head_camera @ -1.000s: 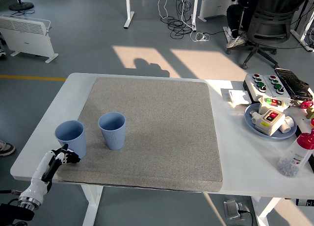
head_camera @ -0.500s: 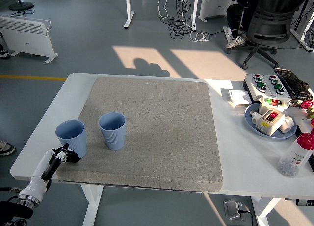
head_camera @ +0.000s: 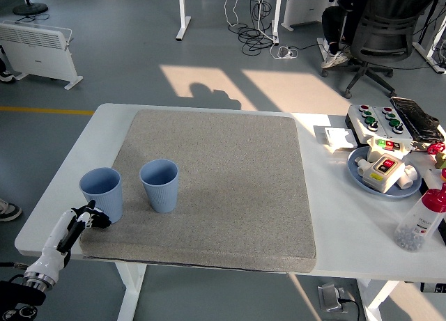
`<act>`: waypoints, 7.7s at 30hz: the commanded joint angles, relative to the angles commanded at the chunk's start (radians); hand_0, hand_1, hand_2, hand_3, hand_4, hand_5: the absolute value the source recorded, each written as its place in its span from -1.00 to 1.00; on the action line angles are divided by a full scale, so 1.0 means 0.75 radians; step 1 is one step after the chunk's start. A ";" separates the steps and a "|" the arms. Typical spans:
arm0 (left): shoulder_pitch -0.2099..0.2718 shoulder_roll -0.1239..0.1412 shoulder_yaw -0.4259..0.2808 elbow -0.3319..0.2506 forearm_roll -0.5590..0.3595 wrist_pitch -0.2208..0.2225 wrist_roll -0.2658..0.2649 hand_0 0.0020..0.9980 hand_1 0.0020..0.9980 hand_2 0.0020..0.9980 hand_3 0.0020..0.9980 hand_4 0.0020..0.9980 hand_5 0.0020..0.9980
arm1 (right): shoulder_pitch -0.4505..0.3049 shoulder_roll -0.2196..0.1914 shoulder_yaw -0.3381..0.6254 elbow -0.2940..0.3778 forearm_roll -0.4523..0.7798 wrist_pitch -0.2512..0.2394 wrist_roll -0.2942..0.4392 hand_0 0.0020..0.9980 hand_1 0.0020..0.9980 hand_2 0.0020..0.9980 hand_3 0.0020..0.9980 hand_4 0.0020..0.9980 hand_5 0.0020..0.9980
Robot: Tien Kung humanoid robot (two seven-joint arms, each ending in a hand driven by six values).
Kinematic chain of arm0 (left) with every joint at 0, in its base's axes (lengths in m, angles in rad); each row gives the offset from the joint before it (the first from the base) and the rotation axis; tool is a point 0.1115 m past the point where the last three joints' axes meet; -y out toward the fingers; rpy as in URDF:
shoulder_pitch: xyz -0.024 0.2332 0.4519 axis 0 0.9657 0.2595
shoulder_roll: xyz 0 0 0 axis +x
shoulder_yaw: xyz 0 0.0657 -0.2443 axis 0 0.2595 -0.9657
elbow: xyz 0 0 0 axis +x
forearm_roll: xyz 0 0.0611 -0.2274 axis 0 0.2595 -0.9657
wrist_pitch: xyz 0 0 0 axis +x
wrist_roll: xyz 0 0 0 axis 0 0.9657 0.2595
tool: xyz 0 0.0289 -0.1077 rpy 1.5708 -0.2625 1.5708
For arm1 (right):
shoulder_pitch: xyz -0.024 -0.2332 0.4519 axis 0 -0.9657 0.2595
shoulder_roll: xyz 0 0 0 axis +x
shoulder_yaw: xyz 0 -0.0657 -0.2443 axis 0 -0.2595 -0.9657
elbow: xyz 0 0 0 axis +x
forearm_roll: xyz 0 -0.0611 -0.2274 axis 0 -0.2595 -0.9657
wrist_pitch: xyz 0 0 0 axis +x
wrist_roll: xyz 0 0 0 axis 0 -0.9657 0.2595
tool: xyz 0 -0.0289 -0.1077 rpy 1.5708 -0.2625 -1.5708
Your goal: Push cup pick cup insert cup
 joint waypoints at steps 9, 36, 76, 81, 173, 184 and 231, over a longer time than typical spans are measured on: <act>-0.005 0.005 0.011 0.009 0.003 0.007 -0.018 0.25 0.01 -0.07 -0.21 0.06 1.00 | 0.001 0.000 0.008 0.001 -0.010 0.002 -0.004 0.49 0.37 0.33 0.19 -0.65 -0.24; -0.084 0.024 0.062 0.074 -0.014 0.022 -0.064 0.28 0.10 -0.06 -0.21 0.06 1.00 | 0.003 0.004 0.021 0.004 -0.034 0.005 -0.009 0.49 0.36 0.33 0.19 -0.65 -0.23; -0.276 -0.017 0.221 0.205 -0.227 0.000 -0.059 0.28 0.09 -0.06 -0.21 0.03 1.00 | 0.016 0.015 0.040 0.010 -0.079 0.015 -0.017 0.48 0.36 0.33 0.19 -0.65 -0.22; -0.312 -0.022 0.269 0.235 -0.253 0.003 -0.063 0.28 0.09 -0.06 -0.21 0.02 1.00 | 0.017 0.016 0.043 0.010 -0.085 0.017 -0.019 0.48 0.36 0.33 0.19 -0.65 -0.22; -0.465 0.016 0.387 0.416 -0.430 0.106 -0.127 -0.03 0.02 -0.10 -0.23 -0.02 1.00 | 0.045 0.014 0.063 0.017 -0.132 0.032 -0.033 0.48 0.36 0.33 0.19 -0.65 -0.22; -0.189 0.121 0.031 0.040 -0.171 0.252 -0.103 0.21 0.23 0.16 -0.10 0.41 0.65 | 0.042 0.005 0.050 0.011 -0.094 0.022 -0.027 0.48 0.36 0.33 0.19 -0.65 -0.23; -1.062 0.360 0.970 0.058 0.757 -0.066 0.105 0.85 0.82 0.83 0.73 1.00 0.22 | 0.003 -0.010 0.054 0.016 -0.078 0.025 -0.045 0.48 0.36 0.32 0.19 -0.65 -0.23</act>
